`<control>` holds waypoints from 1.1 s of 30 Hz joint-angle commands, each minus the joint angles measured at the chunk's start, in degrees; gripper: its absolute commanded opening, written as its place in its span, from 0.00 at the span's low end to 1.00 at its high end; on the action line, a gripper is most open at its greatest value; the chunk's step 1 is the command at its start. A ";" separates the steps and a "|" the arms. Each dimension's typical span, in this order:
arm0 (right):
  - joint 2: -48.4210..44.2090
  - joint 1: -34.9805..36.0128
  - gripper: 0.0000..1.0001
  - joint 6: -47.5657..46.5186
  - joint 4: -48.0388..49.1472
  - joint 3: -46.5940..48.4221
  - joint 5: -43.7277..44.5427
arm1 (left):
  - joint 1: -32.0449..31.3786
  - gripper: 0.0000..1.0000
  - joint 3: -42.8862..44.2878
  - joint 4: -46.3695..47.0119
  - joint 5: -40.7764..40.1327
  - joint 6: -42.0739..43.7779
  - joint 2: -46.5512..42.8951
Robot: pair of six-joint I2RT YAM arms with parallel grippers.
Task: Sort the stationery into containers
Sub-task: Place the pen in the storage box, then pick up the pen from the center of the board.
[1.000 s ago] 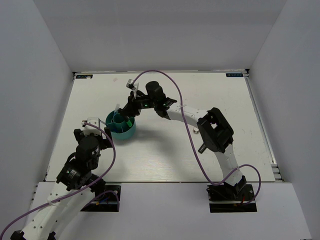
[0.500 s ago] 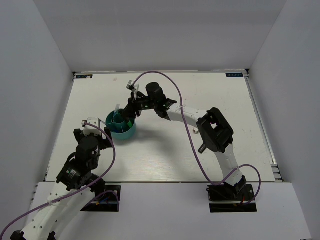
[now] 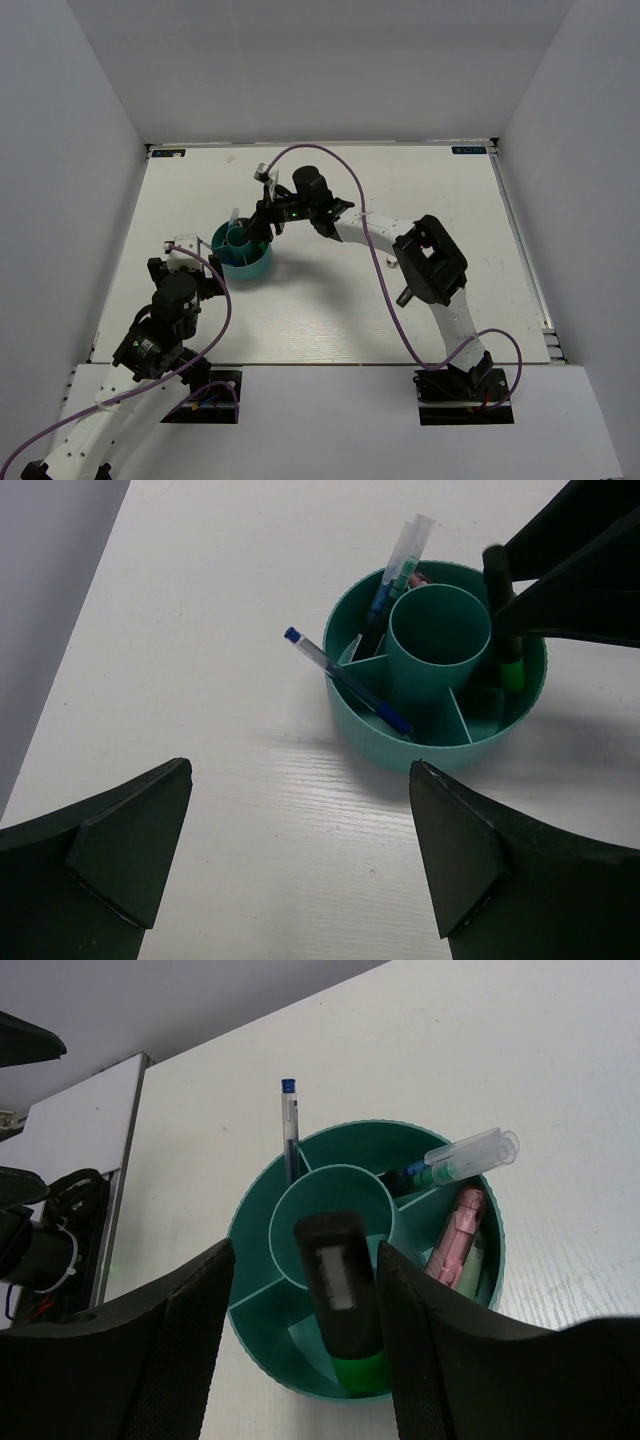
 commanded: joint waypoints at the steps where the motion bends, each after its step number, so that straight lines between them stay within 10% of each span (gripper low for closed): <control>1: -2.34 0.09 0.62 -1.40 2.19 -0.24 -0.82 | -0.04 1.00 -0.42 0.77 -1.08 0.23 0.30; 17: -5.41 -0.44 0.64 -7.19 -7.42 3.70 2.42 | 0.13 1.00 -0.50 1.04 -1.34 0.32 0.65; 19: -5.60 -0.80 0.57 -13.42 -15.44 12.30 11.08 | -0.13 1.00 -0.59 0.78 -1.17 0.32 0.65; 21: -4.89 -1.14 0.26 -16.94 -32.59 20.62 22.44 | 0.13 0.95 -0.59 1.21 -0.90 0.49 0.73; 23: -7.50 -1.49 0.00 -17.22 -38.76 21.20 32.44 | 0.05 0.76 -0.59 0.95 0.32 0.67 0.91; 25: -9.54 -3.25 0.00 -17.05 -43.66 18.31 39.39 | 0.05 0.46 -0.50 1.13 1.46 0.76 1.26; 26: -13.03 -3.78 0.00 -16.96 -44.91 17.43 40.13 | -0.04 0.14 -0.50 1.04 1.99 0.93 1.52; 28: -15.42 -6.59 0.00 -16.87 -52.68 14.35 37.62 | -0.04 0.01 -0.33 0.86 2.87 0.76 2.05; 29: -16.39 -8.16 0.01 -18.44 -55.62 14.26 36.55 | 0.22 0.01 -0.24 0.78 4.70 0.67 2.92; 30: -16.49 -8.79 0.36 -21.24 -58.43 14.08 35.67 | 0.14 0.01 -0.15 1.04 5.42 0.67 3.28; 31: -16.93 -10.88 0.48 -23.35 -68.90 14.26 30.96 | -0.04 0.01 -0.07 0.69 6.21 0.67 3.98; 32: -17.02 -11.51 0.56 -29.46 -73.27 15.30 25.60 | 0.05 0.10 0.20 0.77 8.65 0.67 5.38; 33: -17.19 -12.13 0.69 -32.40 -77.57 16.27 21.37 | 0.05 0.43 0.55 -0.18 9.55 0.41 6.18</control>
